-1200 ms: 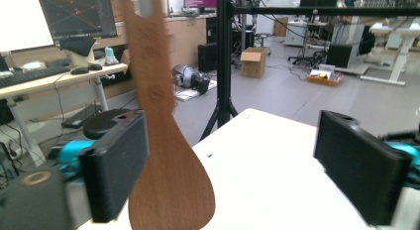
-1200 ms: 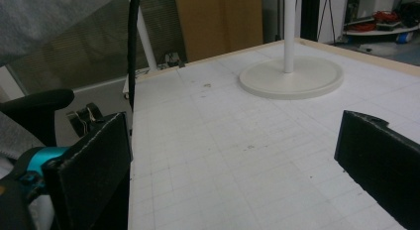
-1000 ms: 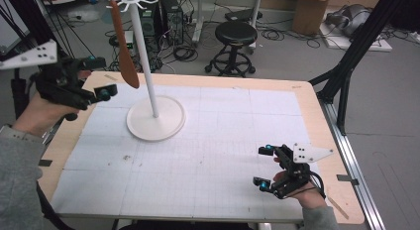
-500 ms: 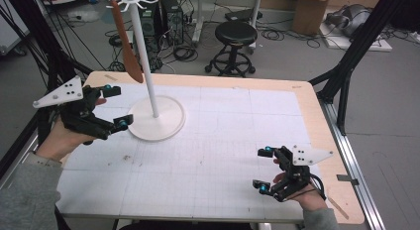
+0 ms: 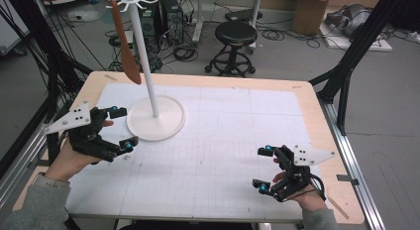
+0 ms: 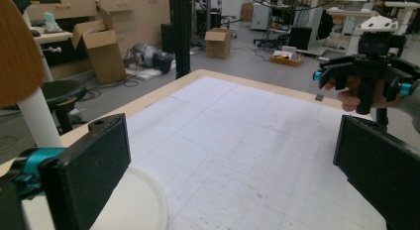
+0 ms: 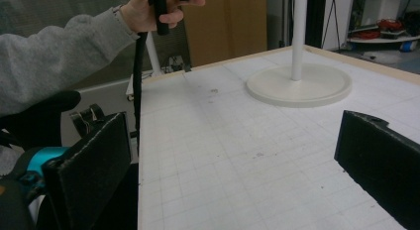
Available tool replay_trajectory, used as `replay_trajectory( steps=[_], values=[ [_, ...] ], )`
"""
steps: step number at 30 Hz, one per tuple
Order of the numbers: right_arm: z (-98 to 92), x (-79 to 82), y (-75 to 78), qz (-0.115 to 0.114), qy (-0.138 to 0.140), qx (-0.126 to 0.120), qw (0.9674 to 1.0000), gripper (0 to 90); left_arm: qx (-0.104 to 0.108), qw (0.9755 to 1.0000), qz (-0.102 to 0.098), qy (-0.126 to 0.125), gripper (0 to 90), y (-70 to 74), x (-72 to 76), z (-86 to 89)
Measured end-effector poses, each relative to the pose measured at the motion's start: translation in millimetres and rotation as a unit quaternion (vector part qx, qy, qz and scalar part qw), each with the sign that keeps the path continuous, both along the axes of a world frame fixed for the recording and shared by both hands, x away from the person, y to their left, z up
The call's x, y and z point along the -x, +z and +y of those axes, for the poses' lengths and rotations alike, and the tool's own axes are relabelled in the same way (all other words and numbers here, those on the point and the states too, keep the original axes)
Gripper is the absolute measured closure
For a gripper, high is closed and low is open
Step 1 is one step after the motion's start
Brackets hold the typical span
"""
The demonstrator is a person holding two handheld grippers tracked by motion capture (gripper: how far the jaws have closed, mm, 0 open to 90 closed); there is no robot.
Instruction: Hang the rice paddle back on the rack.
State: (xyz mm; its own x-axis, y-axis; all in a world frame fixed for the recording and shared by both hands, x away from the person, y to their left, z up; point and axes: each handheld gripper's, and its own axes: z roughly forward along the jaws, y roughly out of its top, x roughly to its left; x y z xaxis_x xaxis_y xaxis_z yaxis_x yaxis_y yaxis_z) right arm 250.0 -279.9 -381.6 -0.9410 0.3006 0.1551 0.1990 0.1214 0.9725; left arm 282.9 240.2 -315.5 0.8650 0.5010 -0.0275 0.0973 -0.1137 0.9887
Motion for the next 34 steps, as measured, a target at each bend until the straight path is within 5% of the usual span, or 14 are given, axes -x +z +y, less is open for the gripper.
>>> replay_trajectory(
  steps=[15,22,34],
  values=[
    [10.0,-0.5,-2.7,-0.003,-0.006,0.014,0.9999,0.0,0.026,0.9984,0.029,0.041,1.7,-52.2,27.8,19.0],
    [4.7,-2.5,-8.9,-0.001,-0.029,0.018,0.9994,0.0,0.008,0.9966,0.049,0.066,1.7,-71.2,25.7,20.1],
    [-17.4,-5.6,-14.9,0.005,-0.080,-0.006,0.9968,0.0,0.020,0.9953,0.048,0.082,1.7,-75.5,24.2,31.6]
  ],
)
